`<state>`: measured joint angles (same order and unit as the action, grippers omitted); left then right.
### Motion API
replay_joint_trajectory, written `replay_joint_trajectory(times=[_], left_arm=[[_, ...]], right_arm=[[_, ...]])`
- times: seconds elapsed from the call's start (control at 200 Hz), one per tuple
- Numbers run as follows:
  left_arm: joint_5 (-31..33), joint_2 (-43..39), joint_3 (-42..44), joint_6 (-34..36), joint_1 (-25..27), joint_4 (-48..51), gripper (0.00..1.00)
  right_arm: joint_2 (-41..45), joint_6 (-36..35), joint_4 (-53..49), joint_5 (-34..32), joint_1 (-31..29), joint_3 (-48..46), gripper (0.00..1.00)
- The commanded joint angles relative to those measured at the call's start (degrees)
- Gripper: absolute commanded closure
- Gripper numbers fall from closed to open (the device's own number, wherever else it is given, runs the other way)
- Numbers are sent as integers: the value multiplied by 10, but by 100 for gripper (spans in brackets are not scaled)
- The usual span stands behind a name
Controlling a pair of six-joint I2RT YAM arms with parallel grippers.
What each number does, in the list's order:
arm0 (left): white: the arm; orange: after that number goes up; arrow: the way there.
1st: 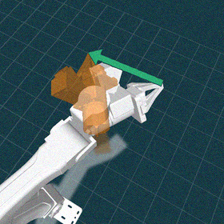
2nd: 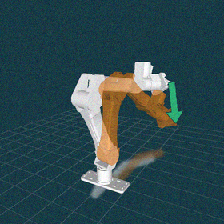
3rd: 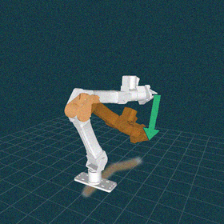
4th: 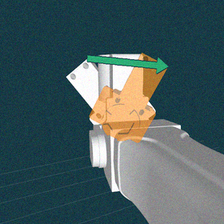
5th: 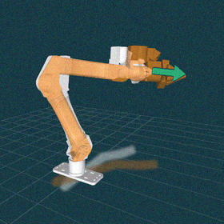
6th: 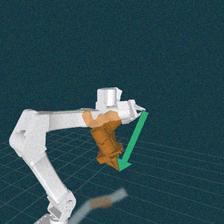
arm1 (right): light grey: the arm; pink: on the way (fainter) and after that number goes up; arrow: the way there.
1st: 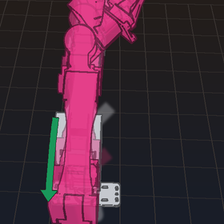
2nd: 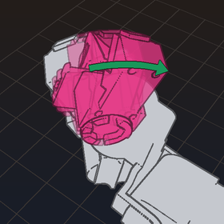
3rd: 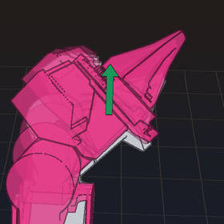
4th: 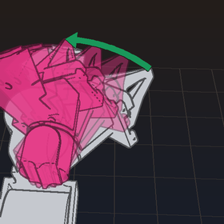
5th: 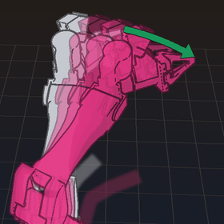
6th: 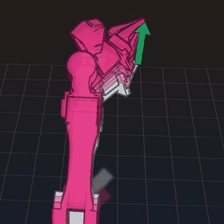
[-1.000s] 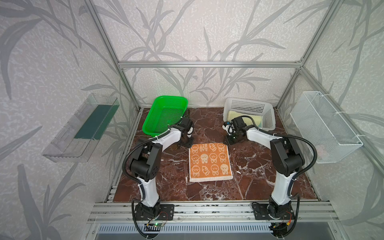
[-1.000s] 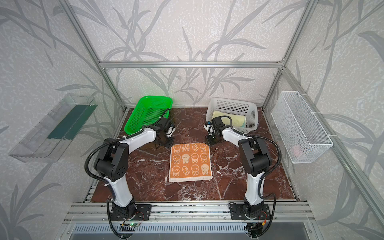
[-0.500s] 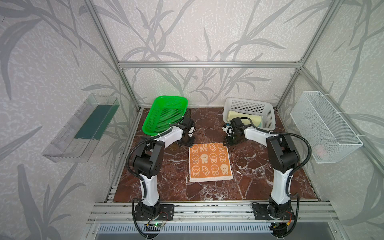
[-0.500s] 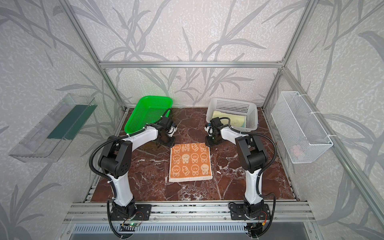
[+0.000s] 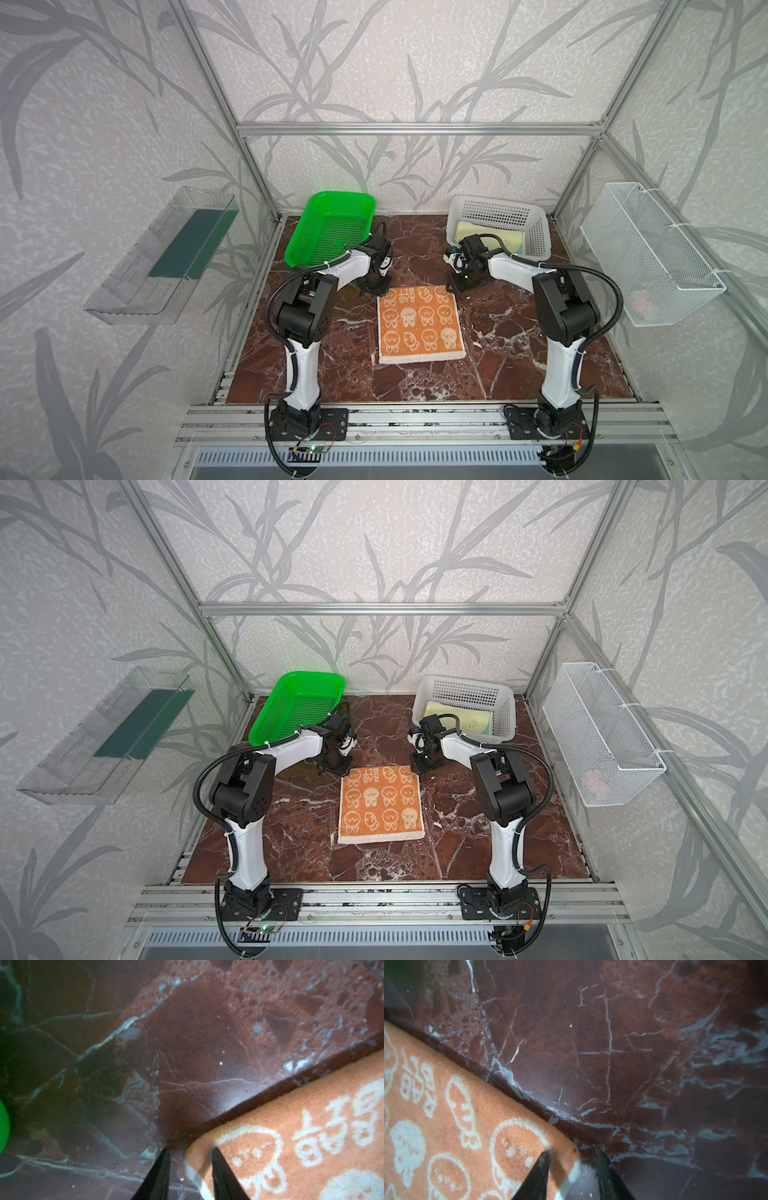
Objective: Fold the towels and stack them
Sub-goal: 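Grasp the far edge of the folded orange towel with both grippers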
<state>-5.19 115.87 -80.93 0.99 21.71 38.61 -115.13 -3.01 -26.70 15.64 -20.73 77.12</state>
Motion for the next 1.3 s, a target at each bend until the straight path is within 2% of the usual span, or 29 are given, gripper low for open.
replay_joint_trajectory(times=[0.0,0.245,0.405,0.68,0.955,1.14,1.295], left_arm=[[19,19,-10,16,3,29,67],[15,22,-7,17,3,27,68],[10,25,-7,19,4,29,69],[7,30,-10,22,5,35,74],[5,32,-10,22,5,38,76],[4,33,-15,24,6,42,76],[2,33,-23,23,6,46,79]], right_arm=[[31,-56,-32,-4,-2,25,60],[30,-144,-43,0,-2,52,60],[18,-227,-43,43,-4,58,59],[-16,-333,-61,-3,-6,86,59],[-61,-380,-116,-6,-17,120,61],[-72,-383,-126,-6,-19,122,62],[-89,-383,-145,-19,-21,136,69]])
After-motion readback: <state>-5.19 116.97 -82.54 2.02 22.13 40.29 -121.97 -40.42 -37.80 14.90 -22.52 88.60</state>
